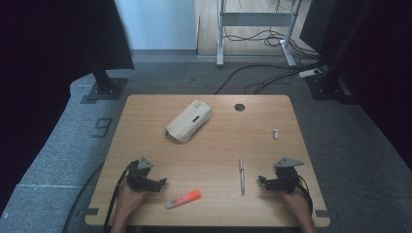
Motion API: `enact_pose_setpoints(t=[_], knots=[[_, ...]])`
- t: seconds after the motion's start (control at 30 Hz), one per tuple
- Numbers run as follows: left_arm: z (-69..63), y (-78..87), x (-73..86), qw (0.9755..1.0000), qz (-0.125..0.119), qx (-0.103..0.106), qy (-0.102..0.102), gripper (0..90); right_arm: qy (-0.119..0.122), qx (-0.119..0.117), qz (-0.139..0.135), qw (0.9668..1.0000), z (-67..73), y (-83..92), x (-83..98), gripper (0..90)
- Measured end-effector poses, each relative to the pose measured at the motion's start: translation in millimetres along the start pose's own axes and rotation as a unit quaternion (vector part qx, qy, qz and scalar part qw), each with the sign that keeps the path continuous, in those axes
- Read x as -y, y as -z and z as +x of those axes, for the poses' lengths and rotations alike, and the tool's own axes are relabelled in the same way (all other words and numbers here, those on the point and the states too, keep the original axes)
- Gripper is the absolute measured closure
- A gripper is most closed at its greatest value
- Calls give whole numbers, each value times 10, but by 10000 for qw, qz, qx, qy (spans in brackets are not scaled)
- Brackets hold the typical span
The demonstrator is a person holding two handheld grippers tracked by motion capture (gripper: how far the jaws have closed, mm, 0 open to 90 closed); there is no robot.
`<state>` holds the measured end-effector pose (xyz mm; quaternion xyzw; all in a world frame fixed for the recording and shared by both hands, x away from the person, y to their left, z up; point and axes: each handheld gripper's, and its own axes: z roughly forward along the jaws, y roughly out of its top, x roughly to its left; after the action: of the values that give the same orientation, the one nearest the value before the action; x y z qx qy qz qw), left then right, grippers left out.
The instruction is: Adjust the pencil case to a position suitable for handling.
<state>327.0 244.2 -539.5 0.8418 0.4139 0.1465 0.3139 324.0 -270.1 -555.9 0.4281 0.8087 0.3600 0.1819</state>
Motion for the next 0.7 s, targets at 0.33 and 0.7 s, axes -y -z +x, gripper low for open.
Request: enact_pose_setpoints(t=[0.33, 0.7], knots=[[16, 1, -159, 9995, -119, 256, 139, 0, 0, 0, 0, 10000, 0, 0, 0, 104], [37, -52, -357, 9987, -130, 453, 199, 0, 1, 0, 1, 10000, 0, 0, 0, 104]])
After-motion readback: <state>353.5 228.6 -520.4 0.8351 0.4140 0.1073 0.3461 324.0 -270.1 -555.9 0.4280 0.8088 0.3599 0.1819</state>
